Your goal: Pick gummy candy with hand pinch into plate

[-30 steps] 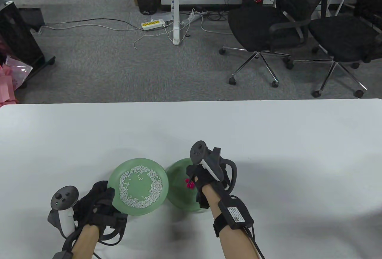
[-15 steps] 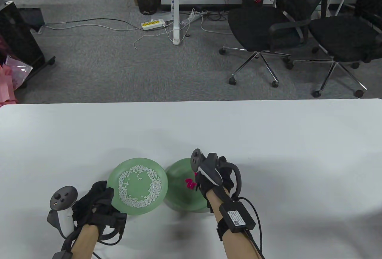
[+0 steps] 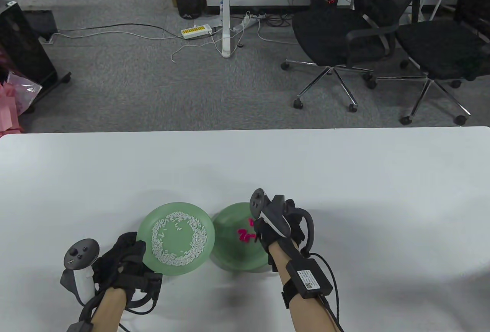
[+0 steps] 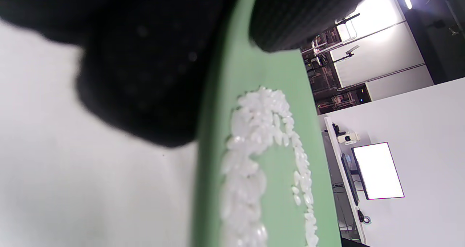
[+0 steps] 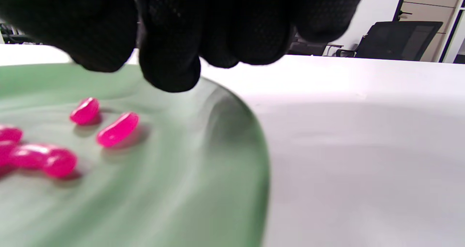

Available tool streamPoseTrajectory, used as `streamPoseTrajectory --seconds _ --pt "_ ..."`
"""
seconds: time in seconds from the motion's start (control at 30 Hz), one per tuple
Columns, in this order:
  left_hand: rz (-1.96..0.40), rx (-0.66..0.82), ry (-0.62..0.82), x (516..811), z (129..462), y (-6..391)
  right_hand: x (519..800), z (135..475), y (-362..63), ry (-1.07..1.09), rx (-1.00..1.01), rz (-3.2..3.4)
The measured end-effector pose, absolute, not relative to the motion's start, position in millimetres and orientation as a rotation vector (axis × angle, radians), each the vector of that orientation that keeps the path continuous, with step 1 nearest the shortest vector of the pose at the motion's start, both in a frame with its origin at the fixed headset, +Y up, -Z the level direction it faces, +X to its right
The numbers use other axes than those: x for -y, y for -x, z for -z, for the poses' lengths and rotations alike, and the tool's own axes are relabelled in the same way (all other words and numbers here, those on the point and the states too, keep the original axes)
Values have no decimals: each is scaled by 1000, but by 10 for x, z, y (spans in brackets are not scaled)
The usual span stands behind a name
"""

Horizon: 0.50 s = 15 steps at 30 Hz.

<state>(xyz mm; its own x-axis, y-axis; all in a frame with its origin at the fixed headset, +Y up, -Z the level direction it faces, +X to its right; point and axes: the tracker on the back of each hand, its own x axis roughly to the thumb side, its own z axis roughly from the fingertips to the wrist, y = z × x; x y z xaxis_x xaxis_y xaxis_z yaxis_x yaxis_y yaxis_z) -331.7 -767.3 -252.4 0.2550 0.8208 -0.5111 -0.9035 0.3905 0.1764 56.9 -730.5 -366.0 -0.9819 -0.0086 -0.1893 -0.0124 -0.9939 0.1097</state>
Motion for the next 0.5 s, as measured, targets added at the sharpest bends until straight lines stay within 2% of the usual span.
streamPoseTrajectory --seconds 0.3,0.5 --pt "-1201 -682 212 7850 2562 3431 7031 3591 -940 343 -28 -3042" --pt "-1189 -723 215 7922 2578 3513 6943 3488 -1265 362 42 -3017"
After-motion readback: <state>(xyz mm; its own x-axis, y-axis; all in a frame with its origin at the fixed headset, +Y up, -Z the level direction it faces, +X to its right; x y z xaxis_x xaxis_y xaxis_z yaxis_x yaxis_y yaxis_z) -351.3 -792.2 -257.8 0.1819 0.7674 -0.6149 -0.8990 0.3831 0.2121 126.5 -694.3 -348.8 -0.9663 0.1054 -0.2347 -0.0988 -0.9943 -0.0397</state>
